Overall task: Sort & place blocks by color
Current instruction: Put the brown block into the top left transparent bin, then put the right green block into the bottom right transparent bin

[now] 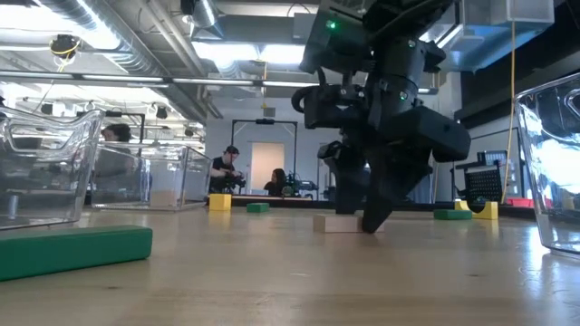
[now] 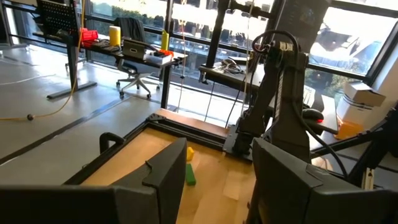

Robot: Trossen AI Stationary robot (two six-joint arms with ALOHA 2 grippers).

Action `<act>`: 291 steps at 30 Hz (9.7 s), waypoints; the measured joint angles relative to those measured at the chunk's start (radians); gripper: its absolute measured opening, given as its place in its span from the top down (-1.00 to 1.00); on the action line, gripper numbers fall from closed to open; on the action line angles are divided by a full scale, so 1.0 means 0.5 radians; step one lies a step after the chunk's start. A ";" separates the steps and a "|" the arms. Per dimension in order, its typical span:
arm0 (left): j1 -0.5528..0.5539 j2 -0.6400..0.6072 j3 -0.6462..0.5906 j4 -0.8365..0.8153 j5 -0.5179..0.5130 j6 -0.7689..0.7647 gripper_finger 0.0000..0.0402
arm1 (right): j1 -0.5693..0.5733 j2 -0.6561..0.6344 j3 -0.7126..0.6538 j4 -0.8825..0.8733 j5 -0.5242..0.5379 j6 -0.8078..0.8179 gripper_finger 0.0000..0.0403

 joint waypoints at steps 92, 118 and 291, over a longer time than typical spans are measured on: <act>0.008 0.798 0.002 0.997 0.466 -0.309 0.40 | -0.173 -1.193 -0.788 2.108 0.205 1.103 0.36; 0.094 0.049 -0.050 -0.029 0.378 -0.090 0.40 | -0.211 -1.935 -0.801 0.790 0.313 1.241 -0.44; 0.082 -0.304 -0.389 0.368 0.290 -0.243 0.08 | -0.152 -2.086 -0.897 0.806 0.922 1.776 -0.41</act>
